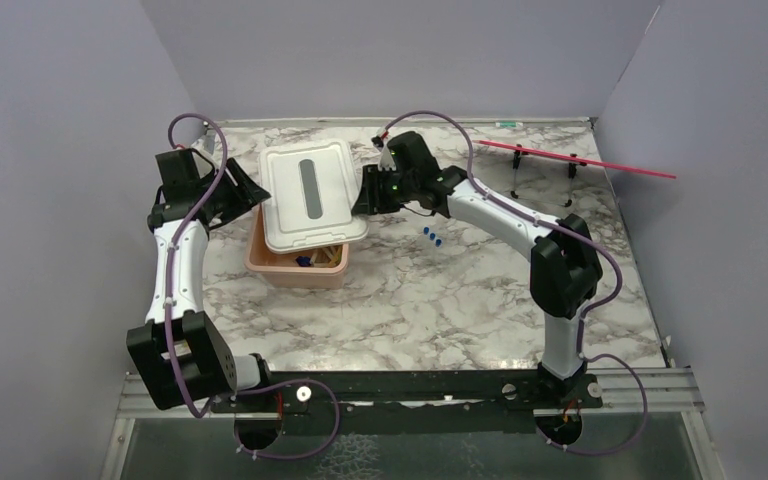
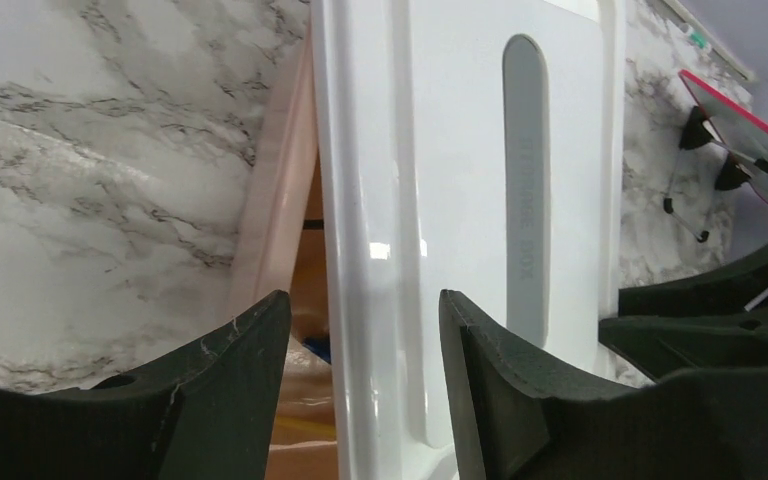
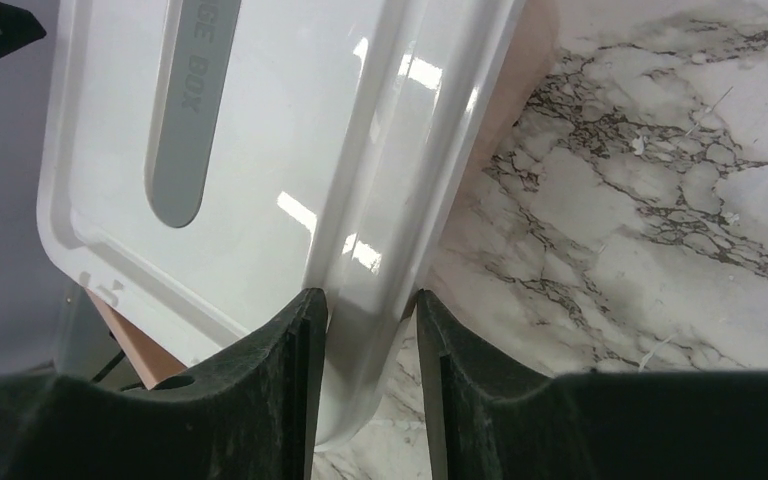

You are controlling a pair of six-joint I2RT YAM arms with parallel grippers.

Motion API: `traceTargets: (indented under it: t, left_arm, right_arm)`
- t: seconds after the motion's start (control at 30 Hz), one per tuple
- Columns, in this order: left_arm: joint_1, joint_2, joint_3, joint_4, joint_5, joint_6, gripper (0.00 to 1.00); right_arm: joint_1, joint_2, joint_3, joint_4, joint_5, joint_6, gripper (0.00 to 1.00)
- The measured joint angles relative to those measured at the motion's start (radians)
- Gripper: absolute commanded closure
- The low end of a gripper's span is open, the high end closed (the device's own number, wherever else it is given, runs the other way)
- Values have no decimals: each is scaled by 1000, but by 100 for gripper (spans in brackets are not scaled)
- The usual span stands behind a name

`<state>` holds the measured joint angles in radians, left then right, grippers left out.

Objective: Organize the chemistry lab equipment

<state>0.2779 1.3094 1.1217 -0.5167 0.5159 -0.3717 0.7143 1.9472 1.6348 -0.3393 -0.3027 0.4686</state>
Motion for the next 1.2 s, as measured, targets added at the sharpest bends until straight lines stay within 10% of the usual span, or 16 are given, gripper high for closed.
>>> traceTargets:
  t: [1.2]
  left_arm:
    - [8, 62, -21, 13, -168, 35, 57]
  right_arm:
    - [109, -108, -156, 13, -129, 278, 60]
